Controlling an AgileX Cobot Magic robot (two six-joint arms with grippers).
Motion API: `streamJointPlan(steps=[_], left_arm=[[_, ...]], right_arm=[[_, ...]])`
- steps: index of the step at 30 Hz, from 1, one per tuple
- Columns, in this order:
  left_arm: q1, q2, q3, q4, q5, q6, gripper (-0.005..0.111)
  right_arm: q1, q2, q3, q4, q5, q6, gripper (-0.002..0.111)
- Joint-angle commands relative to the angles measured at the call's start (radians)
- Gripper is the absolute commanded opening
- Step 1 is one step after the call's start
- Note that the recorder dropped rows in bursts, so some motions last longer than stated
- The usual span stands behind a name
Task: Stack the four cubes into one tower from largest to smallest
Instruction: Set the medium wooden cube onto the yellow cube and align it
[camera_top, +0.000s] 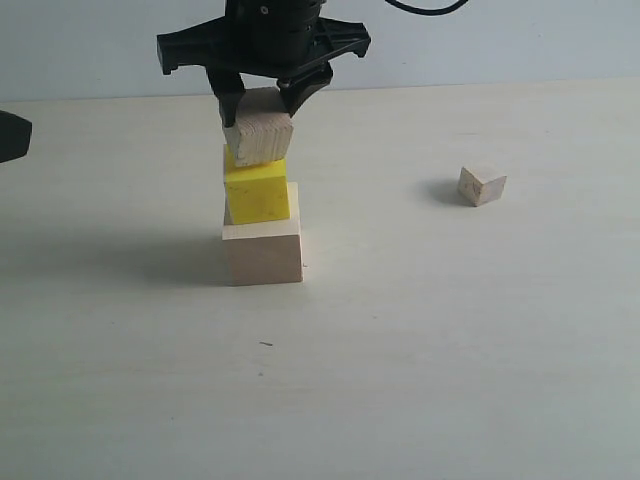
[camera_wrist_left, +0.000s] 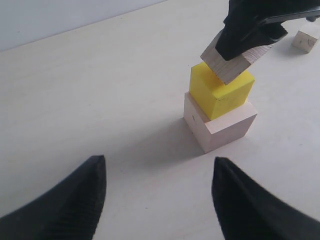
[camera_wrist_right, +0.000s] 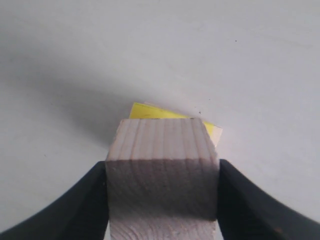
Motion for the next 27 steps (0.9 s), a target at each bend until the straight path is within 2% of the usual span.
streamJointPlan(steps=[1, 5, 11, 27], left_arm=[[0.001, 0.001, 0.002, -0.004, -0.003, 0.005, 0.061], [0.001, 0.001, 0.002, -0.004, -0.003, 0.005, 0.061], [0.001, 0.001, 0.002, -0.004, -0.003, 0.005, 0.061], [0.001, 0.001, 0.002, -0.004, -0.003, 0.005, 0.061]], right_arm=[[-0.001, -0.004, 0.003, -0.009, -0.009, 0.001, 0.0], [-0.001, -0.004, 0.003, -0.009, -0.009, 0.001, 0.002], [-0.001, 0.002, 0.003, -0.009, -0.009, 0.001, 0.017], [-0.001, 0.015, 0.003, 0.013, -0.009, 0.001, 0.037]])
